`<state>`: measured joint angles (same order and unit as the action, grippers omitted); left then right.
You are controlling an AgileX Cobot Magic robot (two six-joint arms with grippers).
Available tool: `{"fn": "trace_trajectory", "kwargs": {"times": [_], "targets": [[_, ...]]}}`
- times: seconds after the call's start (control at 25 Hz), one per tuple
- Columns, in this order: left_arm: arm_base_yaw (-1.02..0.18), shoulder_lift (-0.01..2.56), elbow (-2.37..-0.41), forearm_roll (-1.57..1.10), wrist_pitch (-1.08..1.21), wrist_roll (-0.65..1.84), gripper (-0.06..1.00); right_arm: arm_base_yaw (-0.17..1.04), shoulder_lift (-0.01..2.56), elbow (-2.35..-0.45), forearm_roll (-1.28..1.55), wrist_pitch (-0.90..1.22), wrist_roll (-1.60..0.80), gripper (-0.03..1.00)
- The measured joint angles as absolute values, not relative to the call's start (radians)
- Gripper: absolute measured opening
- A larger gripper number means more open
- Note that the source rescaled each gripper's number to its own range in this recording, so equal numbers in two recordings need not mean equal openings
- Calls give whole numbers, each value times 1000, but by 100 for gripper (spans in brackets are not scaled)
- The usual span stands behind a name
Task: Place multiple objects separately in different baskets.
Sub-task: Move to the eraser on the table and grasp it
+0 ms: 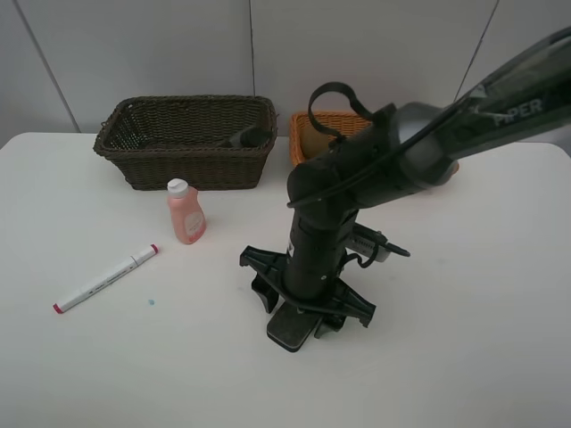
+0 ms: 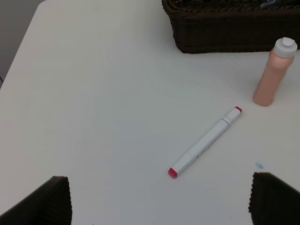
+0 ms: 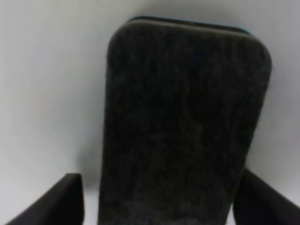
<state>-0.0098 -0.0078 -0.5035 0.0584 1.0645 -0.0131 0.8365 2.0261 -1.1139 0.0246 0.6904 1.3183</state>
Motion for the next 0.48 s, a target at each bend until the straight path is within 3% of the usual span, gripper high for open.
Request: {"fn": "trace_trajectory", "kwargs": {"times": [0.08,0.12,0.48], "targets": [[-10,-8,-503,58,1065,-13,100,837,2026,-1114,25,690,1318,35],[-10,-8,-503,58,1065,-13,100,837,2026,-1114,25,690,1318,32],[-10,-8,-503,58,1065,-13,100,837,2026,-1114,25,690,1317,32]]}}
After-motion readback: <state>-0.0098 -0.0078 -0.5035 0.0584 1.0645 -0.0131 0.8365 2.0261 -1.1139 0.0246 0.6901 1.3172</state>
